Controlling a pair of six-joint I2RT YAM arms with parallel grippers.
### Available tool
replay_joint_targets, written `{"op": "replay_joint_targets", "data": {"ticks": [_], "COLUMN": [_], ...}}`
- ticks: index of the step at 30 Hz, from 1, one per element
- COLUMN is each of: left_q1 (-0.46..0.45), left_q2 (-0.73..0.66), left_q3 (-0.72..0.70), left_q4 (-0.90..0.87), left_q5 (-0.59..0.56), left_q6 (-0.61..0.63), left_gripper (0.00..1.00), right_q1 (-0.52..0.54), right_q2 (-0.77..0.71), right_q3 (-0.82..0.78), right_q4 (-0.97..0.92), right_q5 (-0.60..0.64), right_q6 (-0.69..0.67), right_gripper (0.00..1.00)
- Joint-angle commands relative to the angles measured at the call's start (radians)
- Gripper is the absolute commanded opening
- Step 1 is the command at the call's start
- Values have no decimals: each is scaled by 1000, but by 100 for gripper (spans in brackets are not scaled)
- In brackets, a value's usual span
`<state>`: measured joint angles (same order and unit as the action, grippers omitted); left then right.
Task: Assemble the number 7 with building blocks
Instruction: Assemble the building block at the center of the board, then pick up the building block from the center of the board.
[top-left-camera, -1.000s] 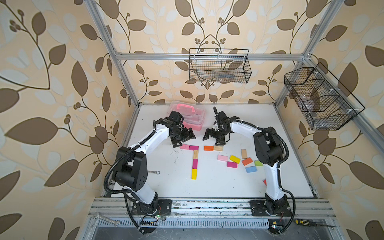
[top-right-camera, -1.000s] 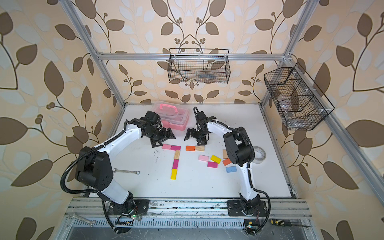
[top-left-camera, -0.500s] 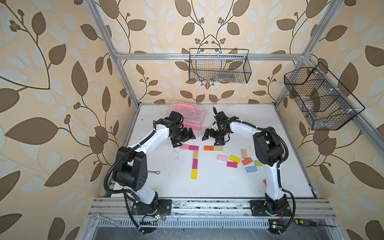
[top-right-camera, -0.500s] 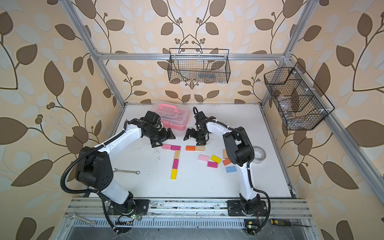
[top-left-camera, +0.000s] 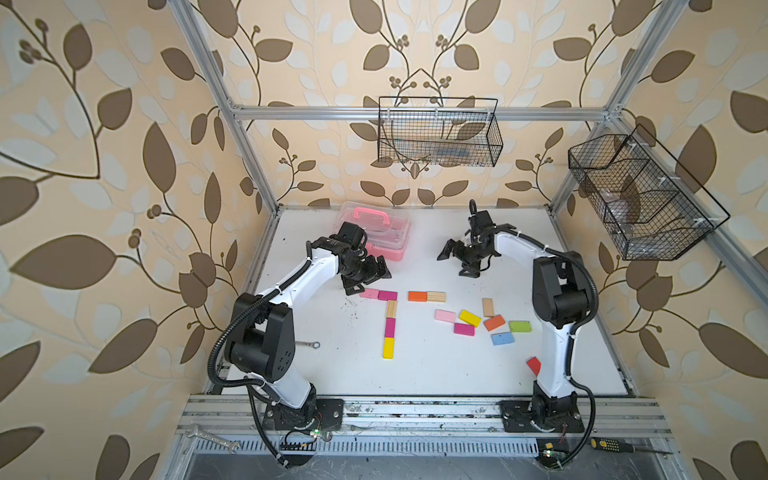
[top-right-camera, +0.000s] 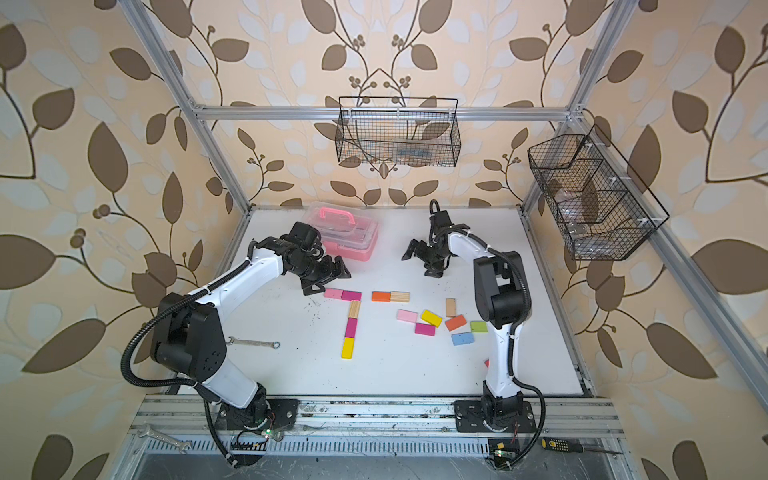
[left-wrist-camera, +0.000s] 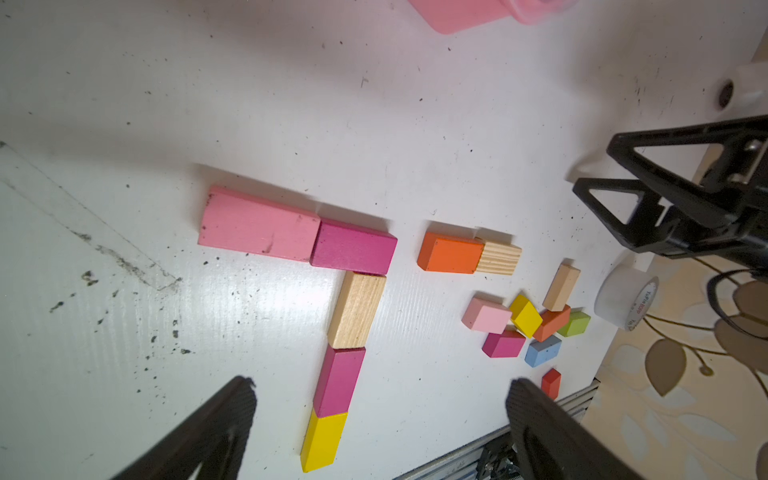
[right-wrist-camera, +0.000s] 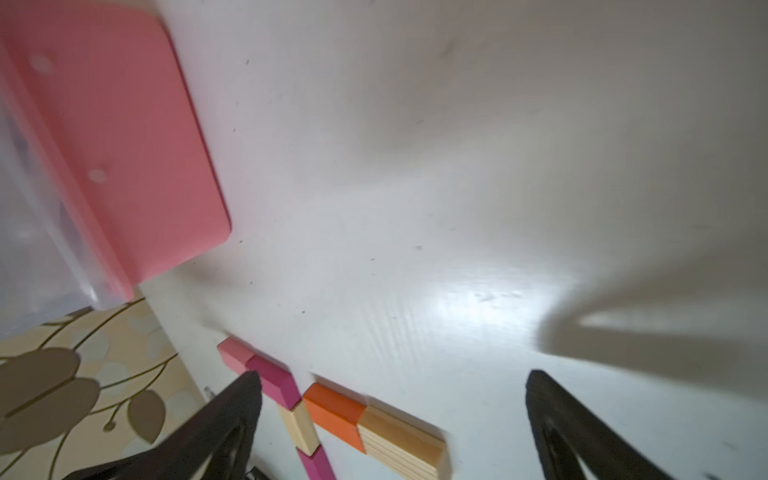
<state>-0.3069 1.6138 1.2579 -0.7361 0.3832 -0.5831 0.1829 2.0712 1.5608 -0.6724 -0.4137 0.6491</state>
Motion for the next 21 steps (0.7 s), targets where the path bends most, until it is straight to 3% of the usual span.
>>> {"op": "replay_joint_targets", "data": {"ticks": [1,10,18,21], "left_q1": [5,3,-1,-1], "left_q2": [-14,25,35,30], "left_q3": [9,28,35,35], "left_q4": [-4,21,30,29], "left_q5": [-3,21,23,22], "left_q6": [-2,-15,-30,-31], "left_gripper": [97,97,97,97], "right_q1": [-22,-16,267,335], "right_q2": [-102,-242,-293,-277], "right_q3": [-102,-238,-228,-227], "right_q4": [-125,-226,-197,-188], "right_q5": [94,327,360,350], "right_q6": [-84,-228,-511,-557], "right_gripper": [99,96,93,90]}}
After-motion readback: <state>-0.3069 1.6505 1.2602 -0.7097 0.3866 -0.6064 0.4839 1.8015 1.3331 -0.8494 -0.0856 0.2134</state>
